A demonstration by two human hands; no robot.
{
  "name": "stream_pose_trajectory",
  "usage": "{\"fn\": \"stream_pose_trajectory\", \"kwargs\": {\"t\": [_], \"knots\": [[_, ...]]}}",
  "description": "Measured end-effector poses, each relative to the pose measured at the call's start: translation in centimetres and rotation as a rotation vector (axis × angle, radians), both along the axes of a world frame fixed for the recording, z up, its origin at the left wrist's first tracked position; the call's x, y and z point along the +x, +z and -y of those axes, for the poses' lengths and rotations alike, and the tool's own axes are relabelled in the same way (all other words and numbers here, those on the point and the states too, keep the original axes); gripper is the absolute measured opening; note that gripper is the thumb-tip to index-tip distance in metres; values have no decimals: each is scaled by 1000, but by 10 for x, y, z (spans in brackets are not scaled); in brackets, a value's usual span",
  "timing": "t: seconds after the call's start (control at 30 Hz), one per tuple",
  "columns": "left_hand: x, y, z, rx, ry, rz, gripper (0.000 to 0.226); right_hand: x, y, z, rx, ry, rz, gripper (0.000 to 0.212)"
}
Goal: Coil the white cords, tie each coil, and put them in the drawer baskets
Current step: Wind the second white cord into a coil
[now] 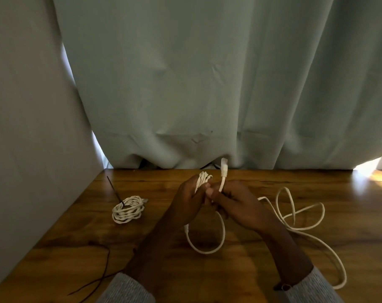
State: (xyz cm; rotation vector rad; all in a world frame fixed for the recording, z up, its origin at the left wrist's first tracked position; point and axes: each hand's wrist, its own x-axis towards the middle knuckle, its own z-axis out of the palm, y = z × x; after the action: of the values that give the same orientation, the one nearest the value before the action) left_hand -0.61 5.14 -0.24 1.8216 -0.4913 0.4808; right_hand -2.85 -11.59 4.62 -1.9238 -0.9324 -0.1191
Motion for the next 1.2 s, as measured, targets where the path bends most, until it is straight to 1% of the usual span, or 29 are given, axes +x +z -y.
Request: {"fn": "stream_pose_trajectory", "kwargs": {"t": [0.07, 0.2, 0.33, 0.4, 0.47, 0.53, 0.63, 0.73, 0.8, 0.87, 0.9, 0.97, 1.03, 1.07, 1.1, 1.13, 1.17, 1.2], "knots": [[-1, 2, 2, 6, -50, 8, 23, 1, 0, 0, 60, -23, -19, 22], [-8, 8, 10, -50, -234, -65, 23, 0, 2, 1, 138, -2, -76, 12], [-14, 15, 15, -125, -284, -93, 21, -2, 3, 6, 190, 126, -202, 20], [-15, 15, 16, -130, -337, -129, 25, -2, 3, 4, 222, 150, -251, 28], [-17, 15, 17, -124, -383, -206, 34, 0, 3, 5, 311, 85, -286, 35], [-21, 15, 18, -126, -369, -287, 31, 4, 6, 11, 400, -31, -304, 34], [-23, 16, 22, -153, -314, -373, 32, 12, 6, 22, 456, -136, -353, 39], [-28, 20, 27, -250, -337, -437, 41, 16, 5, 25, 470, -173, -425, 41], [-29, 21, 25, -252, -370, -424, 40, 15, 5, 23, 414, -230, -432, 43], [-29, 19, 23, -218, -387, -377, 28, 16, 3, 21, 351, -314, -393, 51], [-29, 19, 22, -215, -373, -370, 23, 18, 0, 21, 325, -364, -363, 59], [-28, 19, 19, -235, -349, -363, 22, 22, -5, 20, 242, -501, -264, 75], [-27, 19, 15, -260, -359, -350, 24, 24, -10, 20, 98, -683, -106, 80], [-25, 17, 11, -285, -384, -352, 26, 25, -12, 19, 38, -760, -19, 79], [-24, 16, 8, -319, -422, -357, 30, 26, -14, 19, 19, -793, 76, 71], [-22, 14, 5, -357, -456, -364, 32, 27, -15, 17, 33, -775, 157, 59], [-21, 13, 3, -406, -490, -371, 32, 26, -15, 15, 69, -702, 207, 47], [-20, 12, 3, -466, -524, -373, 30, 25, -15, 11, 114, -576, 190, 42]]}}
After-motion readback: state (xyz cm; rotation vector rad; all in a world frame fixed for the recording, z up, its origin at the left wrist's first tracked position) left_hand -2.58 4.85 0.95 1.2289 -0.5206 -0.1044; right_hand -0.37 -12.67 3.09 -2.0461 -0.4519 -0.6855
